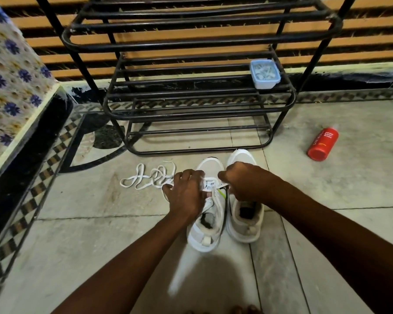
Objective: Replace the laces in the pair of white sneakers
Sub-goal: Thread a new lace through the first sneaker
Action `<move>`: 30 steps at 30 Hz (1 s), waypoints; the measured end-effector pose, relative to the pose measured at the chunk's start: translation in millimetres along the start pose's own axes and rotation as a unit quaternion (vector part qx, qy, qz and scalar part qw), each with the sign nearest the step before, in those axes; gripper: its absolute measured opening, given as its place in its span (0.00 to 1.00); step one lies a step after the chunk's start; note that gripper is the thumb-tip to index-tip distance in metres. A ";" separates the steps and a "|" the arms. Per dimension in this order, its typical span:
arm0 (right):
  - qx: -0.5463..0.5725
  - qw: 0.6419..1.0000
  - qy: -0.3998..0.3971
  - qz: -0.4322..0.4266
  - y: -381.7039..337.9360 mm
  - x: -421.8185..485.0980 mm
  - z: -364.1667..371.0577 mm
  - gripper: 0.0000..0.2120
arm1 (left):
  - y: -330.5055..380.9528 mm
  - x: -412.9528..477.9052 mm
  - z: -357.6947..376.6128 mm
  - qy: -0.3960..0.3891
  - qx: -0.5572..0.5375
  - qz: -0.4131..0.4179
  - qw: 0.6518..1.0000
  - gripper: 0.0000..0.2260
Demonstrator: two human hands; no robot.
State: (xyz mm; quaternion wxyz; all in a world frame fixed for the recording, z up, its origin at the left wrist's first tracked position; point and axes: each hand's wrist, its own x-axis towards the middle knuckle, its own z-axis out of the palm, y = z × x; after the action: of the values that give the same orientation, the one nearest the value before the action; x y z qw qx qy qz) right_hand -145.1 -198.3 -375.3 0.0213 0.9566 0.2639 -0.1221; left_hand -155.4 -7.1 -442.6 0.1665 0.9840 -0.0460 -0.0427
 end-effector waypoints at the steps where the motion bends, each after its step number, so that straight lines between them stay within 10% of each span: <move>1: -0.024 1.000 0.014 -0.007 -2.6 1.3 -3.0 0.06 | -0.6 0.4 0.2 -0.003 -0.001 0.000 1.000 0.25; 8: 0.279 0.872 0.388 0.109 -4.5 -12.5 -18.5 0.07 | -1.5 3.5 -3.1 -0.011 -0.017 -0.008 1.000 0.24; 10: 0.555 0.738 0.358 0.139 -11.5 -13.7 -18.6 0.10 | -1.5 3.0 -3.0 -0.011 -0.016 -0.006 1.000 0.23; 12: 0.797 0.527 0.260 0.137 -21.5 -16.4 -24.9 0.14 | -2.1 2.9 -3.2 -0.015 -0.011 -0.003 1.000 0.22; 13: 0.829 0.487 0.235 0.144 -22.6 -19.7 -25.9 0.16 | -2.0 3.0 -3.1 -0.015 -0.008 -0.001 1.000 0.22; 14: 0.806 0.520 0.238 0.155 -21.8 -22.5 -24.3 0.17 | -1.6 2.9 -3.2 -0.015 -0.007 -0.001 1.000 0.22; 17: 0.385 0.868 0.281 0.139 -10.9 -26.5 -16.7 0.09 | 0.5 3.0 -5.3 -0.017 -0.004 -0.006 1.000 0.20; 18: 0.266 0.921 0.252 0.129 -8.8 -25.3 -14.7 0.05 | 0.7 3.1 -5.5 -0.018 -0.003 -0.006 1.000 0.20; 22: 0.121 0.982 0.013 0.147 -15.8 -23.1 -11.1 0.14 | 1.0 2.6 -5.8 -0.021 -0.002 -0.007 1.000 0.20; 30: 0.052 0.995 0.073 0.051 -23.4 -19.6 -31.1 0.07 | -0.2 4.1 -5.1 -0.017 -0.005 -0.020 1.000 0.19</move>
State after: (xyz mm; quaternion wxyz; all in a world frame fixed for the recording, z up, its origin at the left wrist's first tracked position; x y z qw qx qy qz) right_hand -166.4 -184.8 -339.8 -0.0417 0.9750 0.2088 -0.0639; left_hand -150.8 -5.8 -438.2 0.1699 0.9830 -0.0288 -0.0628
